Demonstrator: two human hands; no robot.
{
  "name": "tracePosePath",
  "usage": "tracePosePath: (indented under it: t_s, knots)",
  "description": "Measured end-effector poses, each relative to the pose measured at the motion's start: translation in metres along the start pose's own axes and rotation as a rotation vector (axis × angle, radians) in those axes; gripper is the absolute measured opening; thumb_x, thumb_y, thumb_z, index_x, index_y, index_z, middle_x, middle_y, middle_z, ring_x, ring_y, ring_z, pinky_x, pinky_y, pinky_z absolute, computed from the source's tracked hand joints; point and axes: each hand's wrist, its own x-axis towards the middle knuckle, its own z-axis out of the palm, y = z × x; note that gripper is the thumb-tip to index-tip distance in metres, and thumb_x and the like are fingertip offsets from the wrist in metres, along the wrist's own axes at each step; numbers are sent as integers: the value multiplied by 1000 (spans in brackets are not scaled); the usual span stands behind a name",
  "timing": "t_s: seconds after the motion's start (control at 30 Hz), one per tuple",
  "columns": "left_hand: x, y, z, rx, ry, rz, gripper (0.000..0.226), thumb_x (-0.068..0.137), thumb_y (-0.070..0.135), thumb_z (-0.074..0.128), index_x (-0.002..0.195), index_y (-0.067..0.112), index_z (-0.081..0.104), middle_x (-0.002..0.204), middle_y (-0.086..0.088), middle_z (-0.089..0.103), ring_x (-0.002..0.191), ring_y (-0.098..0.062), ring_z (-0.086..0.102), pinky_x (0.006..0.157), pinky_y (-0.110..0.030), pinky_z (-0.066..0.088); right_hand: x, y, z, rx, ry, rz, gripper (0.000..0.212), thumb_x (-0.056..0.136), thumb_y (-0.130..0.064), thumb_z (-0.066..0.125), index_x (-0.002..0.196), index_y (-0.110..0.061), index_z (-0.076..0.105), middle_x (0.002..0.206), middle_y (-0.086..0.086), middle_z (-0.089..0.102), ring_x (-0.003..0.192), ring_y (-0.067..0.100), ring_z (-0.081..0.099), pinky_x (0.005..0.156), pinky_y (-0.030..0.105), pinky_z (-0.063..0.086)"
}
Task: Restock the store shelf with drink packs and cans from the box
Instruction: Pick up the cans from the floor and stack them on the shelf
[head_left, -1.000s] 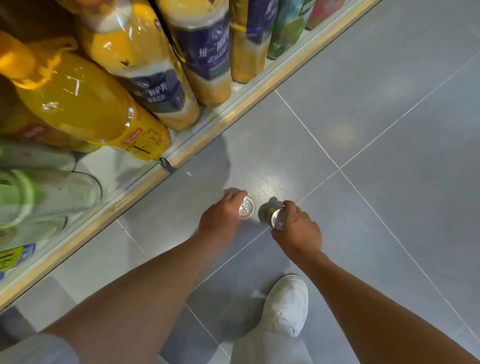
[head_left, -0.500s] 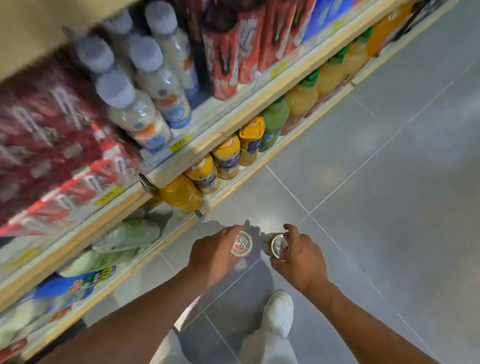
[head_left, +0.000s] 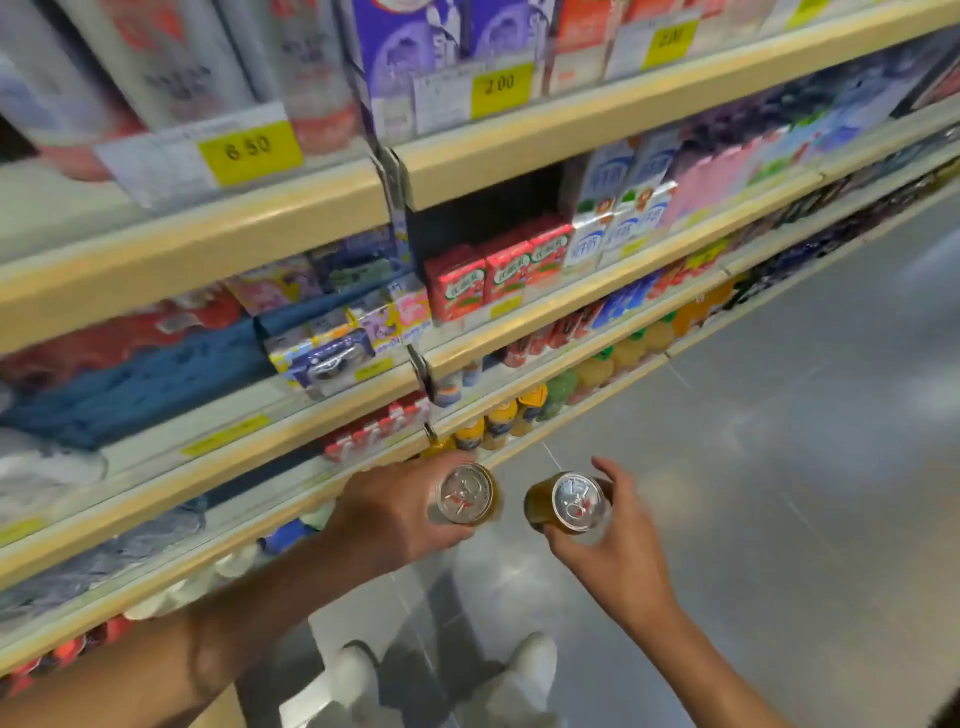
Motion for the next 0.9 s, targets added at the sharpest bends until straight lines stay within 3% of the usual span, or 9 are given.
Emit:
tracePosePath:
  t_s: [0.1,0.17,0.23,0.3,0.4,0.5,0.63,0.8,0.9]
  knots:
    - [-39,13,-70,-16,39,-7,82,58,83,60,132,65,30,123,36,59,106,1,61,77,-23,50,-27,-59,-30,94,34,-74,91,51,-62,76,130,-56,33,114,-25,58,101,-5,57,81,25,48]
    - [-69,16,-115,-44,122,-3,83,56,84,61,131,68,28,97,43,59,84,4,59,64,-17,42,-44,-99,-46,144,60,-142,85,49,-63,77,124,-60,35,106,-32,60,99,-20,54,76,14,43]
    - [-99,14,-155,-99,214,-14,89,54,82,63,134,68,26,72,46,54,68,0,55,57,-16,36,-57,-137,-59,211,66,-196,82,49,-60,80,120,-58,40,103,-34,64,101,-24,52,76,12,42]
    - [-123,6,-191,-228,264,-33,85,55,76,70,130,65,31,81,47,58,62,-1,59,57,-20,44,-67,-175,-65,278,45,-260,77,53,-50,86,118,-54,46,105,-34,65,99,-17,59,77,14,45]
    - [-153,-8,-235,-530,364,-17,66,60,59,81,116,53,47,109,31,67,72,-1,70,68,-29,56,-76,-228,-66,313,18,-376,69,58,-37,91,114,-49,53,104,-28,68,95,-7,66,72,11,52]
    - [-170,-19,-266,-690,470,10,55,63,51,82,110,41,57,110,14,73,98,-6,69,89,-34,55,-78,-270,-66,339,-23,-455,70,53,-49,87,116,-42,57,100,-20,72,89,-2,69,64,13,55]
    - [-184,-42,-301,-818,576,15,59,64,44,82,118,32,62,118,6,71,113,-14,66,103,-48,49,-78,-319,-60,338,-70,-549,66,56,-51,87,114,-43,58,103,-19,72,89,2,70,68,19,54]
    - [-193,-72,-342,-793,726,28,58,61,47,82,115,33,66,114,10,73,109,-8,67,102,-38,50,-78,-364,-45,327,-100,-618,74,52,-62,86,119,-49,56,103,-21,71,86,5,71,56,22,53]
    - [-188,-96,-371,-718,827,-4,51,61,60,81,106,38,69,101,14,75,95,-4,70,87,-28,56,-75,-382,-36,327,-93,-645,63,59,-52,89,114,-48,58,102,-20,72,89,2,70,70,23,54]
